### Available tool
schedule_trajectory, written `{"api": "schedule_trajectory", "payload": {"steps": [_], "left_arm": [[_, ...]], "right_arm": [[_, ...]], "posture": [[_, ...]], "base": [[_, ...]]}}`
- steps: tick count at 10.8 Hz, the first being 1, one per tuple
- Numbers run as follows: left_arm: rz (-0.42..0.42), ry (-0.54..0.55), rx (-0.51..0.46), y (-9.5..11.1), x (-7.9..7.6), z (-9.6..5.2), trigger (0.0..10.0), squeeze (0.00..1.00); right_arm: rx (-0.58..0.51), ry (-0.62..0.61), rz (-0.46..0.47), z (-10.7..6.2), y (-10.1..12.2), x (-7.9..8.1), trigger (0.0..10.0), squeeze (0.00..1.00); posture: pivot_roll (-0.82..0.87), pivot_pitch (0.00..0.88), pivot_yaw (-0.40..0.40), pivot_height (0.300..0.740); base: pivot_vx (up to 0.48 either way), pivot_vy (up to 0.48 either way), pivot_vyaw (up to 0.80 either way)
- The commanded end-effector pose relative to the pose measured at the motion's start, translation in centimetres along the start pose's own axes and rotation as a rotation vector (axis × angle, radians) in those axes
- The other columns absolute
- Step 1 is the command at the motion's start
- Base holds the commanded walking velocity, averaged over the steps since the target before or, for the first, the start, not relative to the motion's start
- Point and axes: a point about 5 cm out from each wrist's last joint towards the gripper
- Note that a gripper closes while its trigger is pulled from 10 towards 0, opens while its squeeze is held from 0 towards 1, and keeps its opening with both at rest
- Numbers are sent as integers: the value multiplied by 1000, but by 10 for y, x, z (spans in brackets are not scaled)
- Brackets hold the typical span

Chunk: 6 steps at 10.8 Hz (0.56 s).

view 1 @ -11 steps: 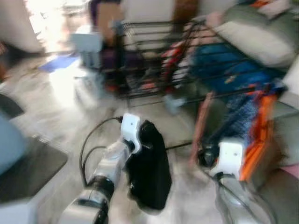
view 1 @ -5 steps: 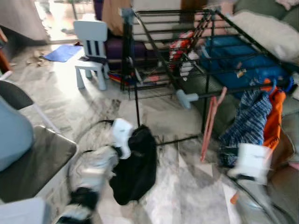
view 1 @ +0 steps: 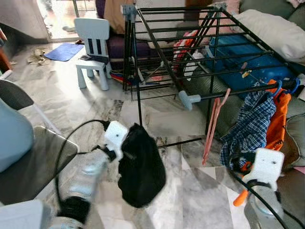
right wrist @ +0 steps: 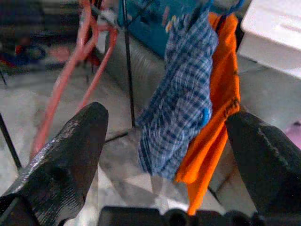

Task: Hang hanger

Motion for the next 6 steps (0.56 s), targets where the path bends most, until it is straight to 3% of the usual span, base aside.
{"api": "schedule_trajectory", "payload": {"steps": [1,2,4,6], "left_arm": [[18,25,-37,6,0,3,10000,0],[-36,47,-4,0,1,4,10000,0],[-50,42,7,-3,-9,10,10000,0],[-67,50,-1,2,-9,16,10000,0]], "right_arm": [[5,-8,-13,5,2,-4,10000,0],[15,-12,-15,14,4,-7,10000,0],[51,59,42,44,3,1,10000,0],[69,118,66,63,8,11,10000,0]], "posture": [[5,0,-62,740],[14,0,-68,740],[45,0,-62,740],[69,0,-65,740]], "base": [[0,0,0],[0,0,0],[0,0,0],[0,0,0]]}}
Point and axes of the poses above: a point about 5 cm out from each wrist's last joint towards the gripper, its own z axis pointing out of the wrist towards the gripper, its own y axis along the axis of the wrist's last joint, x = y × z, and after that the axes turned 8 degrees about -z, right-handed
